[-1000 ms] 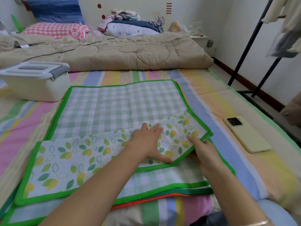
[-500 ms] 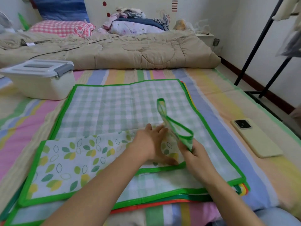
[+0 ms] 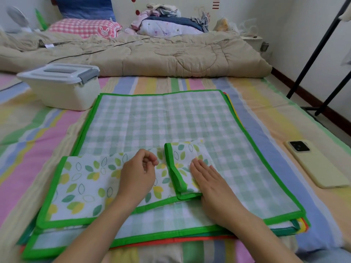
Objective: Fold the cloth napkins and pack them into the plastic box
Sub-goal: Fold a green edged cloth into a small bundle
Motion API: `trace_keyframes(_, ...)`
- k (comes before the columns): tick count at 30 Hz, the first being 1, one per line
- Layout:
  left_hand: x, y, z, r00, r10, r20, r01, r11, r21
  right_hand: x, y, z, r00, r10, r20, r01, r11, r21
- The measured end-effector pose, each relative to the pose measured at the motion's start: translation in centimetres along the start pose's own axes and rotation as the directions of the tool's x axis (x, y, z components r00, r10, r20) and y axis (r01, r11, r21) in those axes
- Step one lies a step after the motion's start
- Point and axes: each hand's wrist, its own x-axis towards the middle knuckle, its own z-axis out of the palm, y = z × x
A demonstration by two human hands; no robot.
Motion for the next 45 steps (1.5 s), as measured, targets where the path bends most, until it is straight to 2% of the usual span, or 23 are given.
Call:
trace_keyframes(2,-0.2,-0.2,0.2,0.998,0.061,0.005,-0.061,0.995,0.082,0.1,-0.1,-0.2,0.999,-0.013,0.042,0.014,0.999,-0.032)
trace_keyframes(4,-0.5,-0.1,0.2,0.985,0.166,0.050,-0.173,0.953,0.249,0.2,-0.1,-0.2,0.999,-0.017,0.043,0.019,0.998,-0.057)
trace_keyframes(6,-0.9,0.1,0.4,0.950,0.239,0.203,-0.306,0.848,0.432,0.3,-0.2,-0.4,0.999,-0.012,0.052,0.016,0.998,-0.065)
trace_keyframes(9,-0.9,1.3,0.3,0.870,0.233,0.434,-0.462,0.691,0.555,0.5,-0.4,-1.3,0.993,-0.040,0.107,0.042,0.999,-0.020)
trace_keyframes(11,0.0,2.2,-0.3,0.848,0.181,0.499,-0.470,0.692,0.548,0.3,-0.6,-2.1,0.972,-0.017,0.235,0.009,0.999,0.033)
trace_keyframes(14,1.4,3.0,-1.0,0.835,0.123,0.536,-0.451,0.710,0.540,0.2,-1.3,-3.7,0.949,-0.021,0.316,-0.062,0.967,0.248)
trace_keyframes(17,1.8,3.4,-0.6,0.791,0.048,0.610,-0.500,0.625,0.599,0.5,-0.9,-5.3,0.919,-0.037,0.393,-0.158,0.878,0.452)
trace_keyframes(19,1.6,3.4,-0.3,0.774,0.043,0.632,-0.541,0.564,0.624,1.4,-0.2,-5.9,0.965,0.070,0.254,-0.208,0.794,0.571)
trace_keyframes(20,1.5,3.2,-0.2,0.773,0.055,0.632,-0.555,0.543,0.631,2.1,0.2,-5.9,0.982,0.146,0.123,-0.190,0.799,0.570)
trace_keyframes(21,1.5,2.9,-0.2,0.774,0.070,0.629,-0.564,0.527,0.636,2.8,0.7,-5.6,0.983,0.182,0.006,-0.160,0.850,0.501)
trace_keyframes(22,1.5,2.6,-0.1,0.774,0.081,0.628,-0.572,0.516,0.638,3.6,0.9,-5.3,0.986,0.155,-0.054,-0.122,0.909,0.398)
trace_keyframes(23,1.4,2.5,-0.1,0.774,0.094,0.627,-0.580,0.505,0.640,4.2,1.0,-4.9,0.994,0.100,-0.045,-0.082,0.951,0.300)
trace_keyframes(25,1.3,2.3,0.1,0.771,0.102,0.628,-0.589,0.488,0.644,4.9,1.0,-3.4,0.996,0.025,0.082,-0.037,0.987,0.156)
trace_keyframes(28,1.2,1.7,0.4,0.763,0.091,0.640,-0.593,0.495,0.635,4.8,1.1,-0.9,0.983,0.048,0.177,-0.047,0.999,-0.011)
trace_keyframes(33,0.8,-0.1,0.5,0.757,0.081,0.649,-0.580,0.543,0.608,4.4,1.3,0.2,0.986,0.052,0.159,-0.042,0.997,-0.062)
trace_keyframes(38,0.6,-1.7,0.7,0.742,0.049,0.668,-0.533,0.647,0.545,4.4,1.2,0.3,0.984,0.054,0.167,-0.043,0.997,-0.070)
trace_keyframes(45,0.7,-2.0,0.9,0.730,0.047,0.682,-0.541,0.650,0.534,6.3,1.3,-1.6,0.984,0.079,0.159,-0.081,0.997,0.009)
